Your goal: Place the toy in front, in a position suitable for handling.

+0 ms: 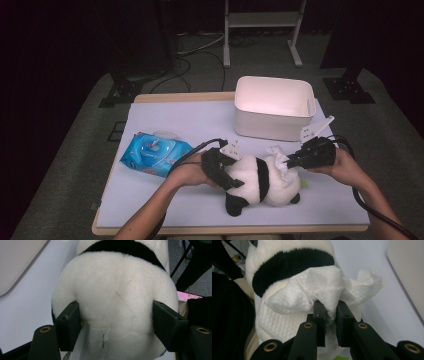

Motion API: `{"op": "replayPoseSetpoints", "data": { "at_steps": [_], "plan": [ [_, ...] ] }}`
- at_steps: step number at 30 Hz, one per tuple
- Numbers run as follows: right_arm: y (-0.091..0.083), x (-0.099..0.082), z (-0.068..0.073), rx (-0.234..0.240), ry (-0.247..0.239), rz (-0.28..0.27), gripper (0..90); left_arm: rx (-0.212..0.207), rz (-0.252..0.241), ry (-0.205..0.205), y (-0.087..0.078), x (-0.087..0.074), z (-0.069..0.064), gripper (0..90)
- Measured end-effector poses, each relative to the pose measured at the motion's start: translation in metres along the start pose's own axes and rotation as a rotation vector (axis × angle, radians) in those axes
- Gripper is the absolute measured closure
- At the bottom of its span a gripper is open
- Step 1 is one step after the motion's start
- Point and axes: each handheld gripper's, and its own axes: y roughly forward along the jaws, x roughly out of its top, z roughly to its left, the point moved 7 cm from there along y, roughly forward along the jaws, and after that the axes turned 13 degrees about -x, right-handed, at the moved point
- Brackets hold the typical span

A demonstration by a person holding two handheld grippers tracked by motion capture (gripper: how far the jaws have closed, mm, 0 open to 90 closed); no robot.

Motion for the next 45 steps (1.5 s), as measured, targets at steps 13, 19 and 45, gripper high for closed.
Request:
{"op": "replayPoseSetpoints", "data": {
  "at_steps": [13,19,45],
  "plan": [
    [-0.012,-0.040,-0.005,-0.015,0.088,-0.036,79.5,-0.023,-0.038,-0.034,-0.012,-0.003,-0.001,23.5],
    [-0.013,-0.051,-0.001,-0.021,0.102,-0.028,79.5,-0.028,-0.029,-0.042,-0.022,-0.011,-0.005,21.0],
    [-0.004,0.007,0.033,-0.019,-0.093,-0.018,79.3,-0.007,-0.075,-0.018,0.013,0.010,0.001,27.6]
  ]
}}
